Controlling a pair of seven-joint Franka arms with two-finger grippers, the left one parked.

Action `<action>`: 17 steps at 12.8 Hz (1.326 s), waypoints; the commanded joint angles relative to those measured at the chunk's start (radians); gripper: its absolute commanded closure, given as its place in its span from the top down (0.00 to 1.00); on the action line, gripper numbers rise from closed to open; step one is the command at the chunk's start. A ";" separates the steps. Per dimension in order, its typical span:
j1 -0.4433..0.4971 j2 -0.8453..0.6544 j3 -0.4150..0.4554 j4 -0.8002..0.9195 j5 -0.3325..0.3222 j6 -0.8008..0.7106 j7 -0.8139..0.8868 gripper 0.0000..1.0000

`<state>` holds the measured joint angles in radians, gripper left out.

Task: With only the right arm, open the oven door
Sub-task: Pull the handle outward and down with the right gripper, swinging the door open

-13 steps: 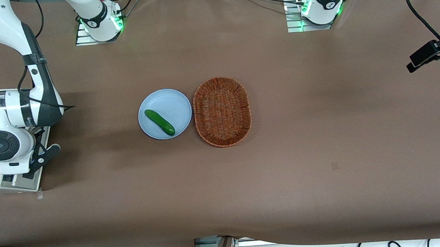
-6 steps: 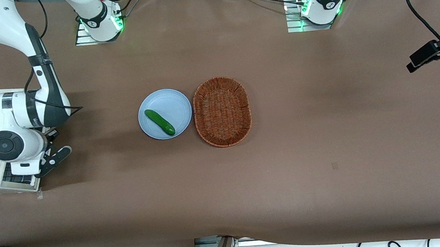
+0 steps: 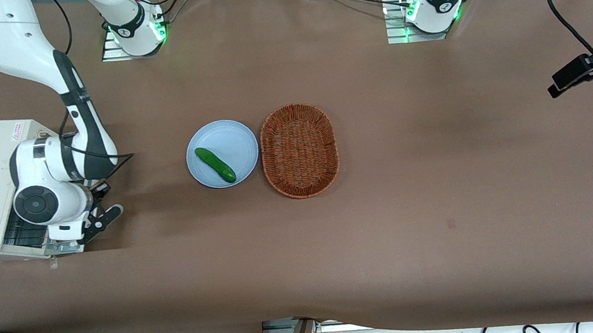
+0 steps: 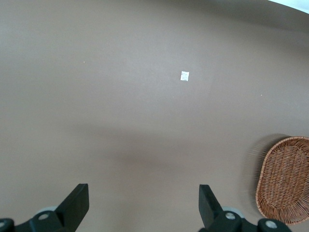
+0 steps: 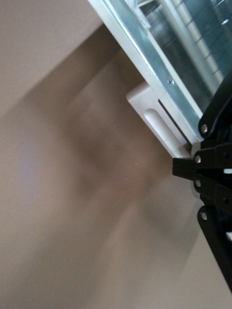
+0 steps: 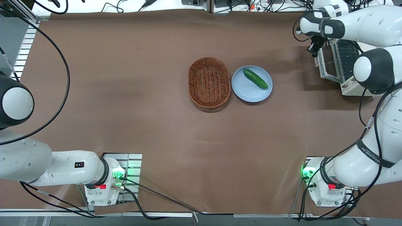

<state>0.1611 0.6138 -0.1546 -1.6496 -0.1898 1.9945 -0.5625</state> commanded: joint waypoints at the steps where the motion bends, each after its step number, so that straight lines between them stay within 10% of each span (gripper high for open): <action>1: -0.041 0.066 -0.043 0.010 -0.039 0.081 -0.022 0.00; 17: 0.001 0.101 -0.039 0.014 0.383 0.027 0.243 0.00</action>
<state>0.1452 0.7157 -0.1907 -1.6441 0.1692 2.0368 -0.3447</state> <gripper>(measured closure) 0.991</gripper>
